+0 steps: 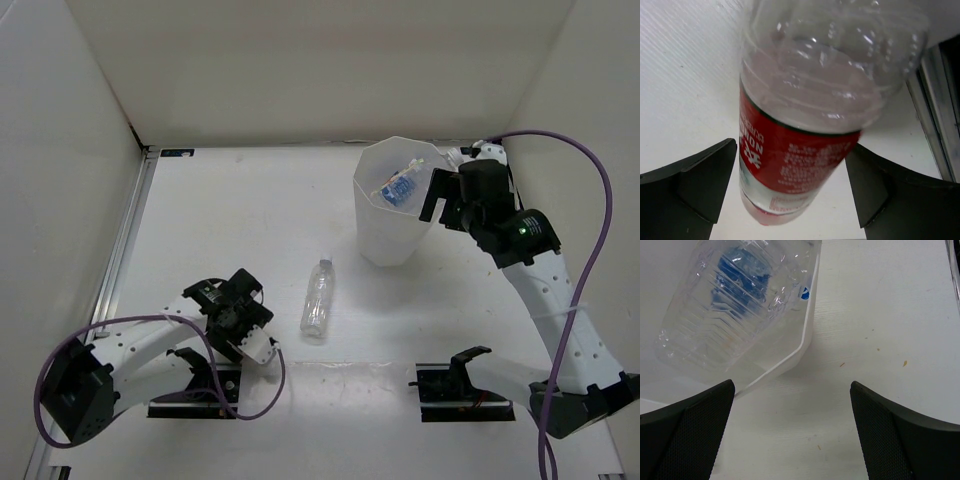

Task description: Put the plastic bottles in the bin

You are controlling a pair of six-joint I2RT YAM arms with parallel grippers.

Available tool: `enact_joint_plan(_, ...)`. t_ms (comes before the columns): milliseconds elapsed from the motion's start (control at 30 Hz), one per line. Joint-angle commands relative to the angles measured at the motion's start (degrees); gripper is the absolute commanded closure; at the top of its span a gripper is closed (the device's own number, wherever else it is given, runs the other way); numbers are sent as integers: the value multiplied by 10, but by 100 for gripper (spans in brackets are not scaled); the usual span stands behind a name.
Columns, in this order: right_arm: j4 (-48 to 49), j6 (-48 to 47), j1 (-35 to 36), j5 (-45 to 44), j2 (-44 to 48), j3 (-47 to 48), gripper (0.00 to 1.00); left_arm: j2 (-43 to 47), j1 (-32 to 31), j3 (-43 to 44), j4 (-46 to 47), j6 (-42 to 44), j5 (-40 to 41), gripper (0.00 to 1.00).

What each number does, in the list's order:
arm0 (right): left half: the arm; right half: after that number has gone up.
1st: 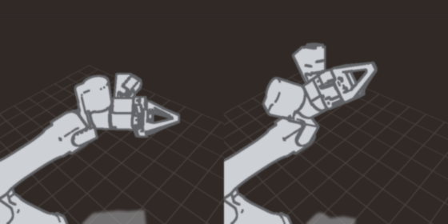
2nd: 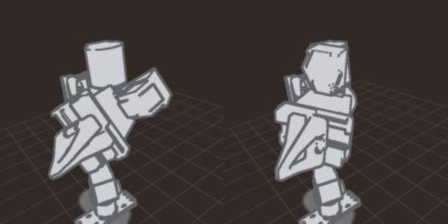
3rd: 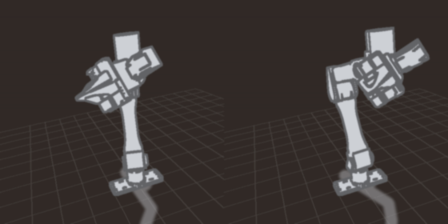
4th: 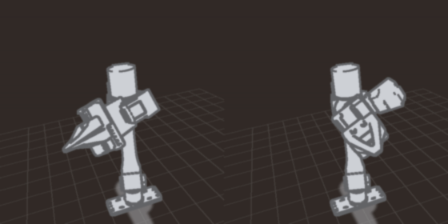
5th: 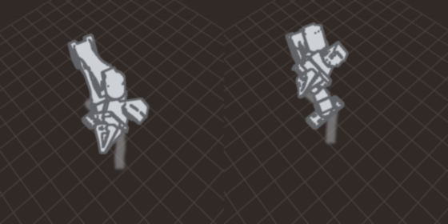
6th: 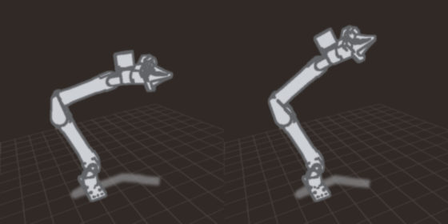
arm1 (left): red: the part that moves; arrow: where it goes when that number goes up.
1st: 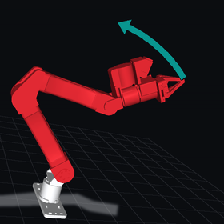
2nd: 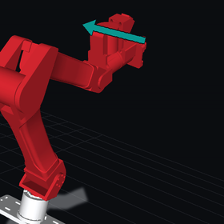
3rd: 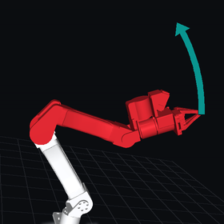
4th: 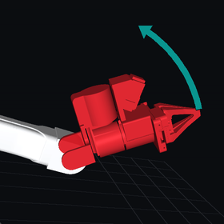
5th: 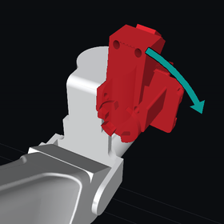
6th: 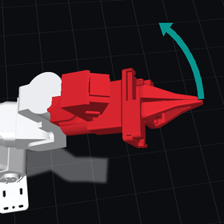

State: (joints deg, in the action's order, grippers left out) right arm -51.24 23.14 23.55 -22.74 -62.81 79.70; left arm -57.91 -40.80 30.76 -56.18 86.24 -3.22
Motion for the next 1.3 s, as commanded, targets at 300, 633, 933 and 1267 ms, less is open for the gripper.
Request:
enact_joint_plan(300,5,-14,2,-18,-6,9,1,-39,-13,-13,55,-99,-18,78)
enact_joint_plan(633,5,-9,2,-18,0,9,1,-130,60,181,23,-315,-112,90)
enact_joint_plan(933,5,11,2,-18,1,4,1,-289,179,475,-45,-505,-276,90)
enact_joint_plan(1267,5,33,-3,-61,34,4,1,-389,193,836,85,-717,-343,90)
